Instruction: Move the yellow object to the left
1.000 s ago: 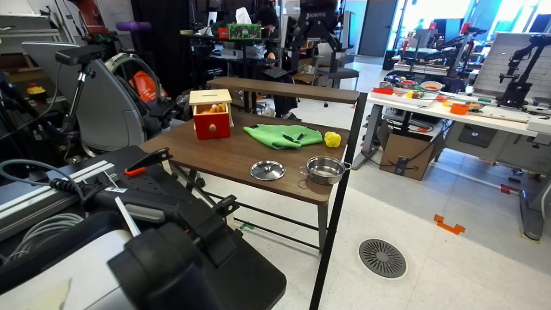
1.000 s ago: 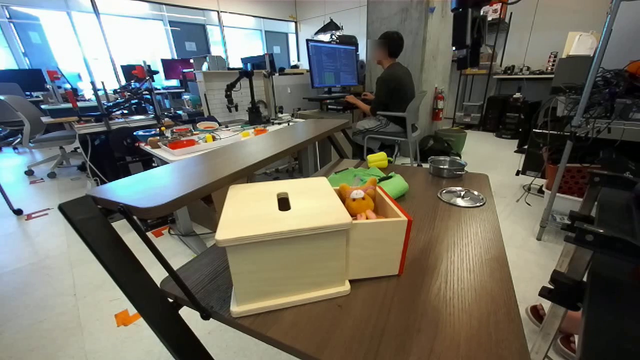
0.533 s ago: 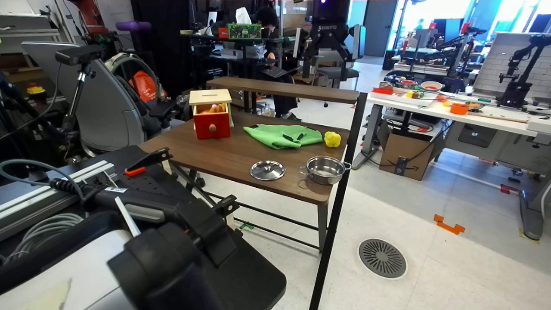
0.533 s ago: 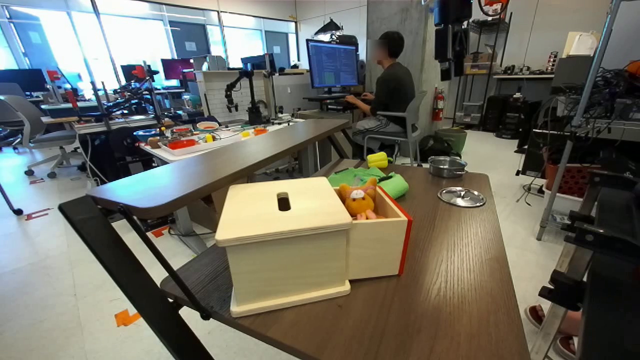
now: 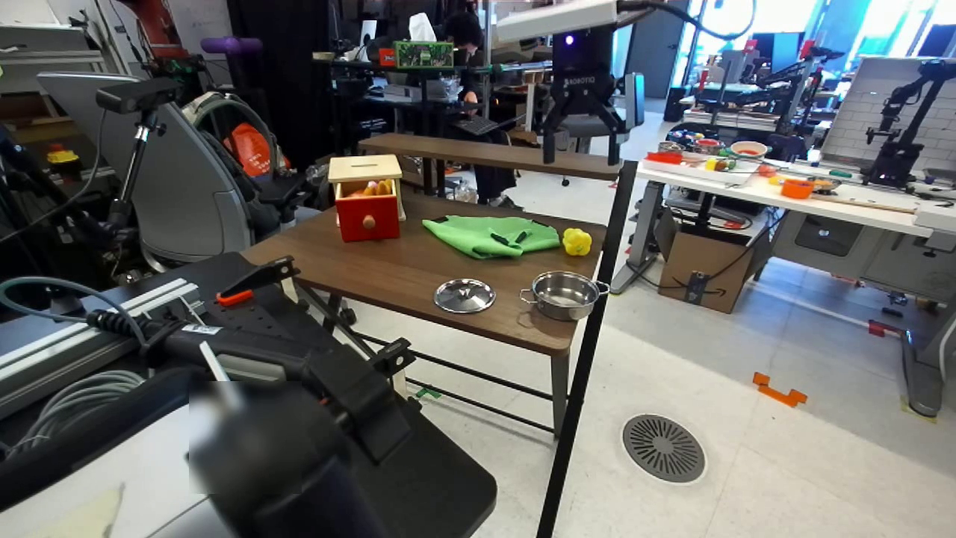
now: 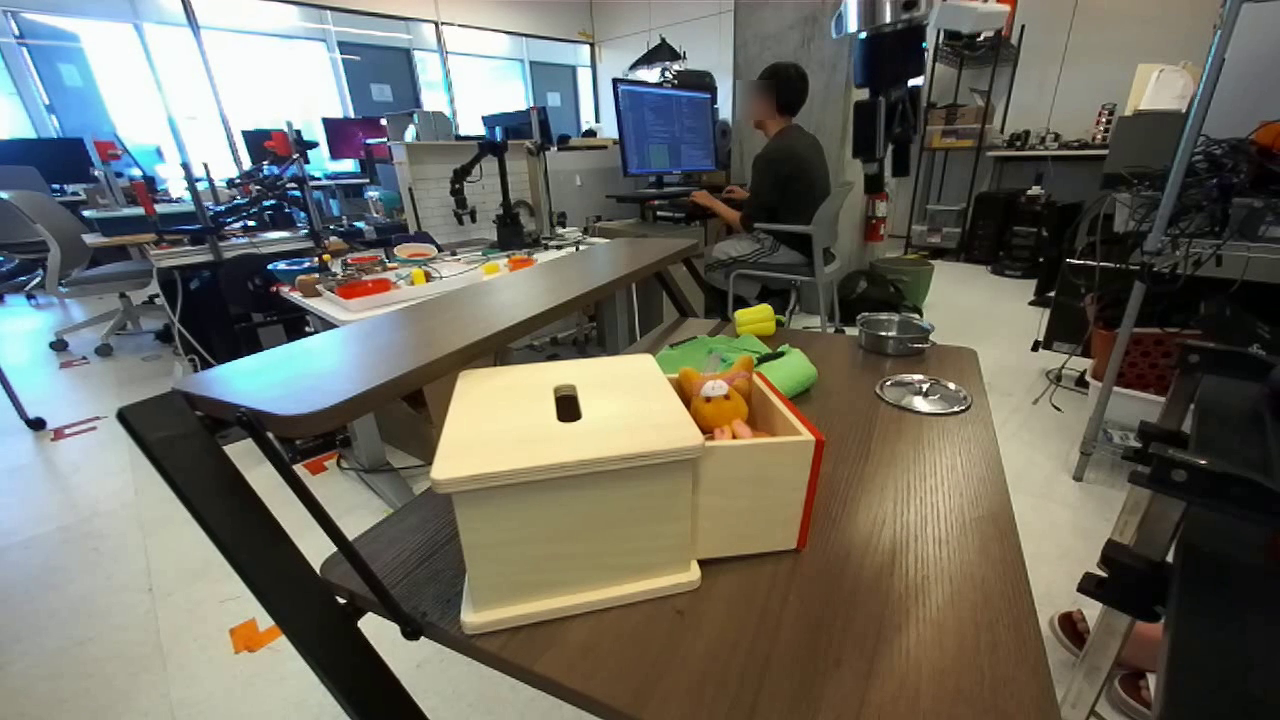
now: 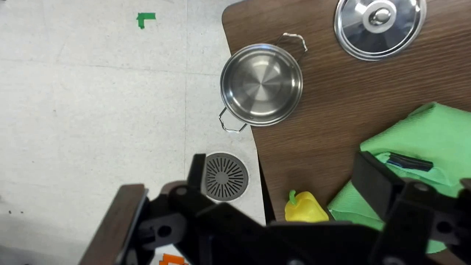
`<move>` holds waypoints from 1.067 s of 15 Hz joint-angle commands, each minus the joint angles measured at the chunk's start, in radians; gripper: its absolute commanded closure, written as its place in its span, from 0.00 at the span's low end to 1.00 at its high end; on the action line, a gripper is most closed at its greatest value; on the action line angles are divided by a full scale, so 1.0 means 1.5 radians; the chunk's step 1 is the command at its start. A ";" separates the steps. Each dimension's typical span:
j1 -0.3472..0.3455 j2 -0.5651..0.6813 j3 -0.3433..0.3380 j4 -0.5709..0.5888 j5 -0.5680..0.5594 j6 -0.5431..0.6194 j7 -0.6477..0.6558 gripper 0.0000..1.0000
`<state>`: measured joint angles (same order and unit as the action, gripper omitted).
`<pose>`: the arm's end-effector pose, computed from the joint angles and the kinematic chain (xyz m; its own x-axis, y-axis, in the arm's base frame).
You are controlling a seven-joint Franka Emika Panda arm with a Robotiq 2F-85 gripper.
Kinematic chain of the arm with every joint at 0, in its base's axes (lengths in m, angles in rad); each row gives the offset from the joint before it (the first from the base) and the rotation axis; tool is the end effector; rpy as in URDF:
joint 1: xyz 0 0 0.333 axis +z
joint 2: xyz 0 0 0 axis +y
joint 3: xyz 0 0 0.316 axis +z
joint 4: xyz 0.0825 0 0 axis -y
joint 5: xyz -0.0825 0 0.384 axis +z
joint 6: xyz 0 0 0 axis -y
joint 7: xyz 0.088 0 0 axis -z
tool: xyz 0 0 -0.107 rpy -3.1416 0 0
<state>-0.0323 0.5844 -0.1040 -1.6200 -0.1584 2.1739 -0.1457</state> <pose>0.6806 -0.0904 0.2831 0.9916 0.1115 -0.0651 0.1214 -0.9769 0.1761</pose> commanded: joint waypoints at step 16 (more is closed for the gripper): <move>-0.057 0.315 0.114 0.322 0.052 0.142 -0.131 0.00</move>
<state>-0.0825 0.9980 0.0231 -1.2345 -0.1121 2.4267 -0.2622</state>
